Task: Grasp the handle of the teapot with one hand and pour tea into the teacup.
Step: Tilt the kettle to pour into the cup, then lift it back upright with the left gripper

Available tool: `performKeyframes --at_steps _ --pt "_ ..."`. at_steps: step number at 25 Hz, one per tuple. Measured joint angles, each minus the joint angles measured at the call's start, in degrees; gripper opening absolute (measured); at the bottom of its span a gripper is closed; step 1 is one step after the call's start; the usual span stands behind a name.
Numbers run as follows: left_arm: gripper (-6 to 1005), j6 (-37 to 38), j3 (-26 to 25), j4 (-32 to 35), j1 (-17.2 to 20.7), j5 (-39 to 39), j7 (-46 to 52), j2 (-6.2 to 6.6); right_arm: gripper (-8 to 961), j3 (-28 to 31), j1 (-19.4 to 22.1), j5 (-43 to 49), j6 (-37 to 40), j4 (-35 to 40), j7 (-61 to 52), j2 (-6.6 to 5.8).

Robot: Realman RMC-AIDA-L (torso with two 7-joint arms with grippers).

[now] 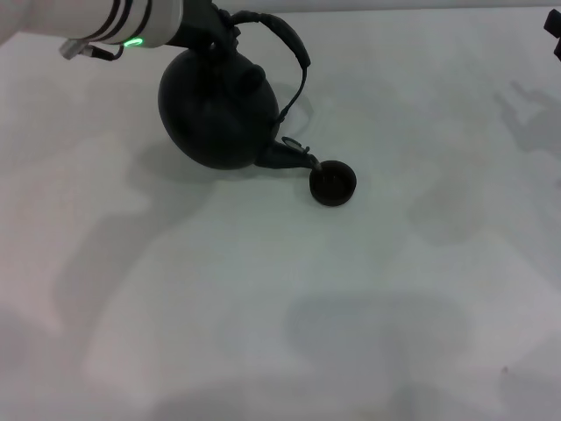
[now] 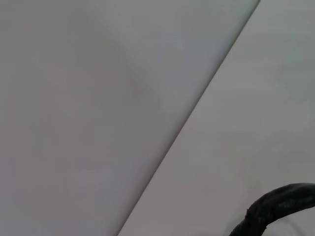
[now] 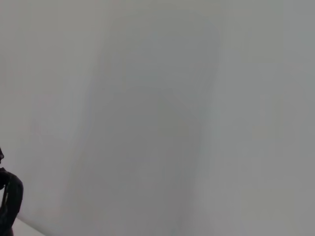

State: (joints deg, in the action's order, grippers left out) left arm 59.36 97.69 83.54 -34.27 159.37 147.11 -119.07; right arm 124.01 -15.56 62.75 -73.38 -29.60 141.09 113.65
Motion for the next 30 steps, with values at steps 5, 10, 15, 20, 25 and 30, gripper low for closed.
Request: performKeyframes --at_steps 5,10,15,20,25,30 --pt "129 1.33 0.93 -0.42 -1.42 2.15 0.55 -0.03 318 0.0 0.0 0.0 -0.01 0.01 0.05 0.0" --pt "129 1.87 1.64 -0.54 -2.5 2.94 1.04 -0.01 318 0.0 0.0 0.0 0.03 0.07 0.14 0.0" --pt "128 2.07 1.67 -0.57 -3.24 2.96 1.35 0.01 317 0.0 -0.02 0.0 0.07 0.08 0.15 -0.01" --pt "128 2.17 1.73 -0.74 -3.93 2.96 1.38 0.05 317 0.0 -0.09 0.0 0.08 0.08 0.15 -0.01" --pt "128 2.17 1.72 -0.9 -4.32 2.96 1.17 0.06 318 0.0 -0.09 0.0 0.09 0.08 0.15 -0.01" --pt "127 2.42 1.77 -1.34 -5.09 2.96 1.06 0.16 318 0.0 -0.18 0.0 0.09 0.07 0.15 -0.01"
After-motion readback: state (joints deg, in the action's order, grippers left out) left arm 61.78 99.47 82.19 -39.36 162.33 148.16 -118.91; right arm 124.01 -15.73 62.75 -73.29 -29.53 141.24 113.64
